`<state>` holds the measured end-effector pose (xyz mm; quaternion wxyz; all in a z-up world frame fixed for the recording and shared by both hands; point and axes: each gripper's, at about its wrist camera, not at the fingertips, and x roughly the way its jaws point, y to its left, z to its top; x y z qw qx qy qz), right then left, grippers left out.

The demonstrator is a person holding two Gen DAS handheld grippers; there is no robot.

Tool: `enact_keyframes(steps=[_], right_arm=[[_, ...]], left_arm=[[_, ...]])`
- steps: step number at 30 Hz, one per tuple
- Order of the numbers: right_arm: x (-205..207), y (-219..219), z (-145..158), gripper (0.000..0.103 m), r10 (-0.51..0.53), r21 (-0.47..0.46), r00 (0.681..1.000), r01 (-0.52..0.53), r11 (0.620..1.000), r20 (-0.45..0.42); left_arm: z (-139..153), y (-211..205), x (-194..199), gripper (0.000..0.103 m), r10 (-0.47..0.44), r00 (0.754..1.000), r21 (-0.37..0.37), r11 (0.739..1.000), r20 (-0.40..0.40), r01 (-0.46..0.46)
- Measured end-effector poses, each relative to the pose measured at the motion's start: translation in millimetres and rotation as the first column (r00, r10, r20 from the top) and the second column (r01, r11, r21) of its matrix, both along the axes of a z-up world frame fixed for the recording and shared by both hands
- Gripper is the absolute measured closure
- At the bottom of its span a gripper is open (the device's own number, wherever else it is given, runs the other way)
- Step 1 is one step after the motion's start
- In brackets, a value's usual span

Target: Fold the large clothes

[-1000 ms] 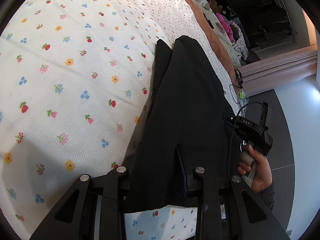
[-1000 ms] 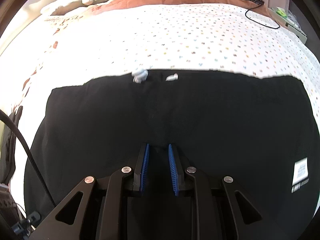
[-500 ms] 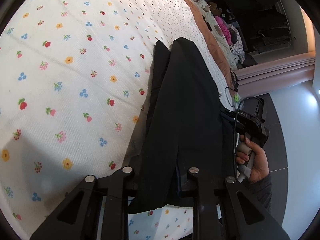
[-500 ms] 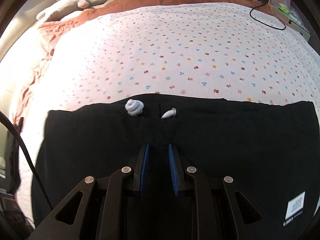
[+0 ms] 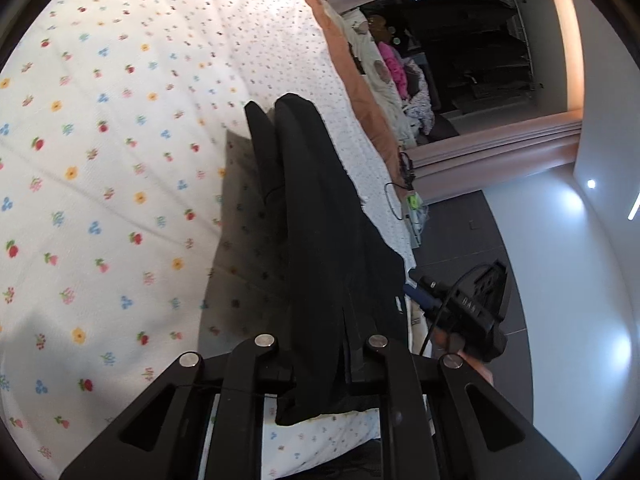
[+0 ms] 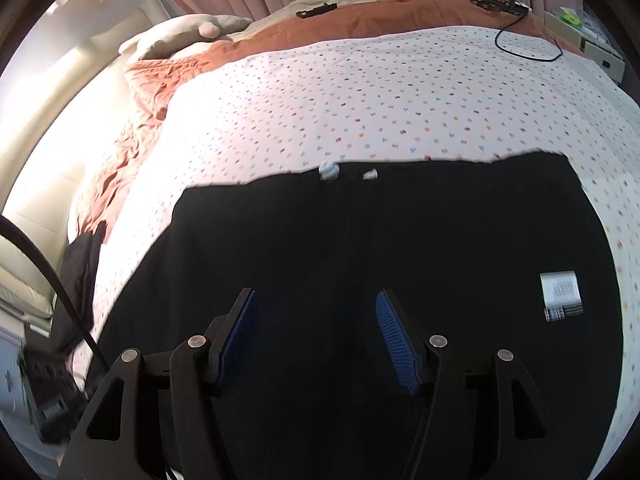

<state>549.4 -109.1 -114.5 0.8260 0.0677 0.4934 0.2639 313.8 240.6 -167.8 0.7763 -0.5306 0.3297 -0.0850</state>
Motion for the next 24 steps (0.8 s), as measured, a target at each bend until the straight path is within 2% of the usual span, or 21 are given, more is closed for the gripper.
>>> enact_keyframes(steps=[5,8,11,19,24], right_arm=[[-37,-19,1,0.044,-0.005,0.002,1.0,0.005,1.0,0.001],[-54,-25,-3,0.066,-0.009,0.003,1.0,0.009,1.0,-0.017],[-67,-29,-10,0.075,-0.015,0.009,0.999,0.015,1.0,-0.044],[-100,-45,-34,0.084,-0.045,0.052,0.991,0.052,0.997,-0.125],[-118,-60,-45,0.091,-0.076,0.075,0.987,0.087,0.993,-0.142]], left_arm=[[14,-3,6,0.088,-0.021,0.999,-0.001,1.0,0.047,0.021],[24,-6,11,0.088,-0.037,0.997,0.005,0.999,0.071,0.037],[36,-10,15,0.088,-0.054,0.994,0.016,0.998,0.097,0.053],[70,-28,26,0.088,-0.123,0.98,0.071,0.991,0.155,0.113],[92,-53,43,0.088,-0.185,0.968,0.116,0.979,0.172,0.166]])
